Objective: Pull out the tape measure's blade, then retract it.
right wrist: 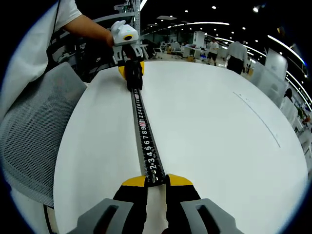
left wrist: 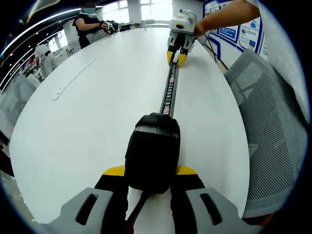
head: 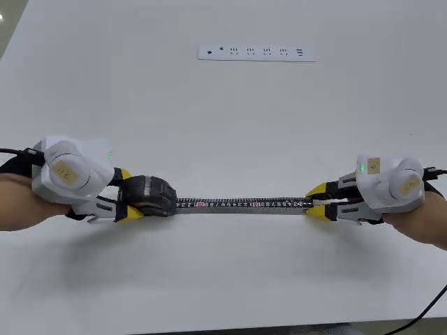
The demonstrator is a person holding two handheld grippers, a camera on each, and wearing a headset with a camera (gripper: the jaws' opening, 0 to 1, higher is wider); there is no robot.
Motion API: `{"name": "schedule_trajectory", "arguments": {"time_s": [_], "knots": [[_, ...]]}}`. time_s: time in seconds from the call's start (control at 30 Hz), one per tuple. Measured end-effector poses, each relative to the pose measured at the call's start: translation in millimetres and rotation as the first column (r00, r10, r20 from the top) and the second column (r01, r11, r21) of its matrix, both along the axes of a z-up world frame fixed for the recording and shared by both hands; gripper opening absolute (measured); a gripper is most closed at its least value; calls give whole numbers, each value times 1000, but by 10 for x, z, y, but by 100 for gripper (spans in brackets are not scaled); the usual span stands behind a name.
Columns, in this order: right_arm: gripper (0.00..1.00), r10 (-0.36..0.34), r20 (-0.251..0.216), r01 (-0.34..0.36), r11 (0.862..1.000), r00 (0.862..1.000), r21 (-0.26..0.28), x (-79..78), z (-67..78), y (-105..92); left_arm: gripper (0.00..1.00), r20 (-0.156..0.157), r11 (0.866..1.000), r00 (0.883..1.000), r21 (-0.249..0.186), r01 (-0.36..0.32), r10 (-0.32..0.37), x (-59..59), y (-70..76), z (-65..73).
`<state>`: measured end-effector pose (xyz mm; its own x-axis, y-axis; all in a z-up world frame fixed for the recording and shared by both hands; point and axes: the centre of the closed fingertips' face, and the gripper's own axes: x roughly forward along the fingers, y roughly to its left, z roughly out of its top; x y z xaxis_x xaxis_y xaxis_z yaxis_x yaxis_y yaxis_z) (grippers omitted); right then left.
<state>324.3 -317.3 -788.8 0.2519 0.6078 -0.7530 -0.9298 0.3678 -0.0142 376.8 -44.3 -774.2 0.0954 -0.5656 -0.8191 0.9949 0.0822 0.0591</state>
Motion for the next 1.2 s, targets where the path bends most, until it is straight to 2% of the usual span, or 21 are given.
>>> {"name": "schedule_trajectory", "arguments": {"time_s": [0.1,0.17,0.23,0.3,0.4,0.53,0.57,0.6,0.63,0.7,0.73,0.8,0.97,1.1,1.2], "knots": [[11,4,2,-4,1000,1000,-2,-4,0,8,28,13,1000,1000,3,5,-5,-7,-3,-1],[12,4,-1,-4,1000,1000,-3,-2,0,15,28,5,1000,1000,-2,-11,11,3,3,-1],[12,0,-9,0,1000,1000,-1,-2,0,24,29,19,1000,1000,0,-2,2,-5,0,-1],[12,-8,-17,8,1000,1000,4,-5,2,27,29,8,1000,1000,9,-21,21,2,3,-1],[13,-7,-20,7,1000,1000,3,-8,6,33,29,15,1000,1000,9,-14,14,4,5,-4],[14,-30,-33,31,999,999,11,-14,15,36,29,10,1000,1000,3,-28,28,1,7,0],[15,-39,-45,40,999,998,18,-21,18,34,32,-14,999,999,-12,-43,43,-22,-11,6],[16,-49,-53,50,998,997,25,-21,22,38,35,-19,999,999,-11,-44,44,-30,-11,3],[21,-72,-63,74,997,995,36,-19,30,48,39,-11,999,999,-7,-41,41,-28,-17,3],[27,-76,-69,79,996,995,42,-18,31,61,39,-6,999,999,-15,-36,36,-29,-27,13],[27,-72,-68,75,996,995,39,-20,25,64,39,-15,999,999,-23,-47,47,-32,-34,17],[30,-95,-79,99,994,992,50,-4,29,66,42,-14,999,999,-17,-47,47,-33,-20,9],[31,-98,-79,103,993,992,56,-5,29,61,44,-13,998,998,-24,-57,56,-41,-2,24],[33,-128,-74,133,989,989,70,-7,77,74,47,-33,992,994,-62,-109,107,-51,2,76],[40,-177,-81,184,979,981,90,-6,117,88,50,-46,985,989,-89,-146,142,-80,11,119]]}}
